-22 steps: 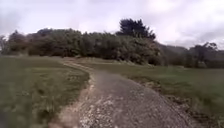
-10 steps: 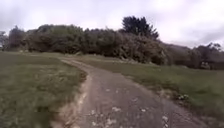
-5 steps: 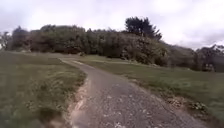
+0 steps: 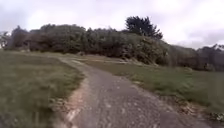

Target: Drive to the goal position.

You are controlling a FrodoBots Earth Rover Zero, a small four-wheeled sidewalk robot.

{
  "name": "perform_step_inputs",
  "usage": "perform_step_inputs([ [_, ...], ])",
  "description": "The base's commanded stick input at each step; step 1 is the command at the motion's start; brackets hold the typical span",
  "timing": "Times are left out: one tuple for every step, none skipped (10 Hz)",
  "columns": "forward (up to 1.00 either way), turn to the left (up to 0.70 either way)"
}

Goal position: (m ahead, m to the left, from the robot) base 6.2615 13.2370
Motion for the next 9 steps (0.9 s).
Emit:
perform_step_inputs([
  [0.7, 0.0],
  [0.7, 0.0],
  [0.7, 0.0],
  [0.7, 0.0],
  [0.7, 0.0],
  [0.41, 0.0],
  [0.08, 0.0],
  [0.0, 0.0],
  [0.0, 0.0],
])
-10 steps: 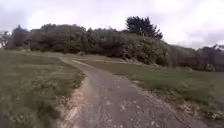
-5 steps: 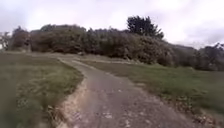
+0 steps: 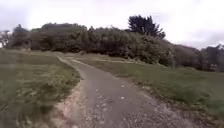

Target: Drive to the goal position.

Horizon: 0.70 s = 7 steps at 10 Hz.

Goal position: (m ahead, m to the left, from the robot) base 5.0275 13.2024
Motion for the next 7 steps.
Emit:
perform_step_inputs([
  [0.0, 0.0],
  [0.0, 0.0],
  [0.0, 0.0],
  [0.0, 0.0],
  [0.0, 0.0],
  [0.0, 0.0],
  [0.0, 0.0],
])
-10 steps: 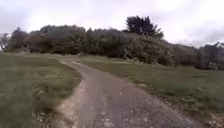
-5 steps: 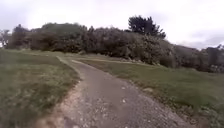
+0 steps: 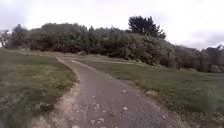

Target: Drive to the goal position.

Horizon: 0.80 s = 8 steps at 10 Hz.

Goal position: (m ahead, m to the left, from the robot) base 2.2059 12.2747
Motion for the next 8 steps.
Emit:
perform_step_inputs([
  [0.7, 0.0],
  [0.7, 0.0],
  [0.7, 0.0],
  [0.7, 0.0],
  [0.7, 0.0],
  [0.7, 0.0],
  [0.7, 0.0],
  [0.7, 0.0],
])
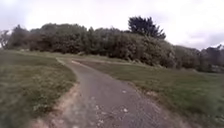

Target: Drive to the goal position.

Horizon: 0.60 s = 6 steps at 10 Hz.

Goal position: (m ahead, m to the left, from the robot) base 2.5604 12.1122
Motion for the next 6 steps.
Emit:
perform_step_inputs([
  [0.7, 0.0],
  [0.7, 0.0],
  [0.7, 0.0],
  [0.7, 0.0],
  [0.7, 0.0],
  [0.7, 0.0],
])
